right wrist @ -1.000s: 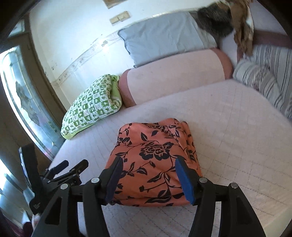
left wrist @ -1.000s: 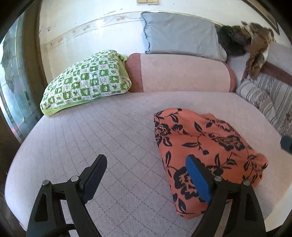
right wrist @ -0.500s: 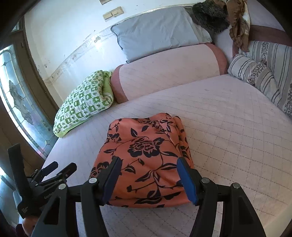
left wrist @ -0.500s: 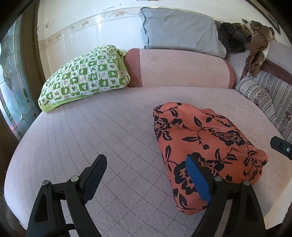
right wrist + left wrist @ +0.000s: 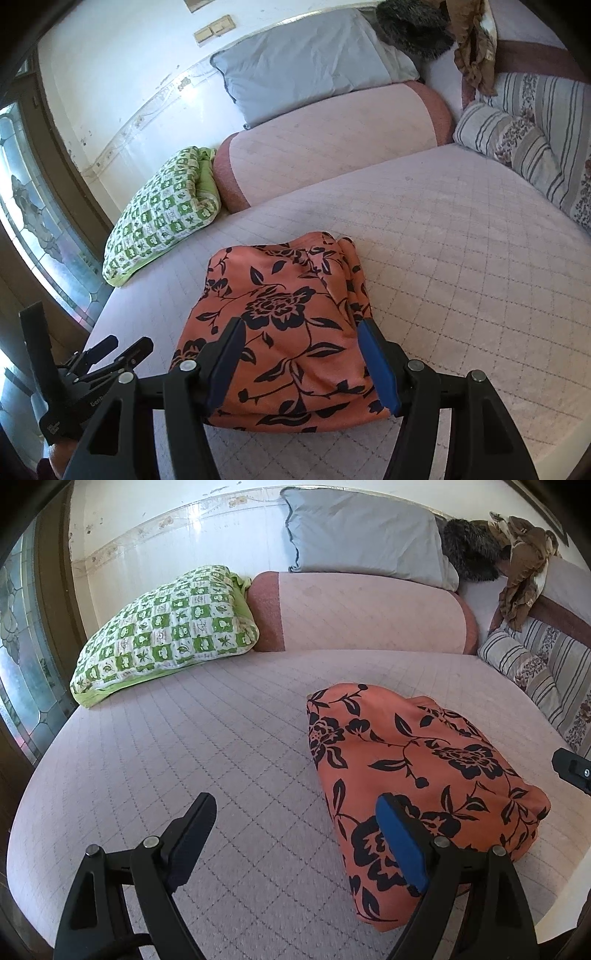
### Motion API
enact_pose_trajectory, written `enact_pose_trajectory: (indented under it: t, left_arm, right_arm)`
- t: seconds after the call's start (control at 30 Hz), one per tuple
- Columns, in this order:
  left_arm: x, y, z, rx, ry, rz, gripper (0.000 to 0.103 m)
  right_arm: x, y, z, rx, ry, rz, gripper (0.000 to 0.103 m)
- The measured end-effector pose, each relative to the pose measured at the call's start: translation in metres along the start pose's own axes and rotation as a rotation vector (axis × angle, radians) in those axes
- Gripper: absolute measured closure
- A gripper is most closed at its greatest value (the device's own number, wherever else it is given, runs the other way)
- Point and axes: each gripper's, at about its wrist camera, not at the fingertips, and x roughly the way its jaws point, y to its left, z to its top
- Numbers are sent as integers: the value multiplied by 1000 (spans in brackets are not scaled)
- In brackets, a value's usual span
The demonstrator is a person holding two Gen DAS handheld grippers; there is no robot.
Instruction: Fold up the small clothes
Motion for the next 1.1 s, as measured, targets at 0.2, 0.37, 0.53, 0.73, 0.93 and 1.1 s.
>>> enact_pose_trajectory:
  t: [0.2, 0.37, 0.53, 0.73, 0.93, 1.1]
  left_arm:
    - [10, -2, 5, 14, 3, 4, 15]
    - [22, -4, 9, 26, 13, 6, 15]
    - [36, -4, 12, 21, 68, -54, 15]
    - [61, 3, 23, -70, 227, -279, 15]
    - [91, -12, 25, -24, 327, -403, 15]
    - [108, -7, 19, -112, 374, -532, 15]
  right_arm:
    - [11, -21, 8, 71, 13, 0, 36]
    - [19, -26, 17, 71, 10, 1, 36]
    - [43, -31, 28, 75, 71, 52, 34]
    - [86, -63, 35, 167, 225, 140, 33]
    - [109, -104, 33, 314, 311, 206, 33]
    - [137, -106, 22, 379, 411, 305, 27]
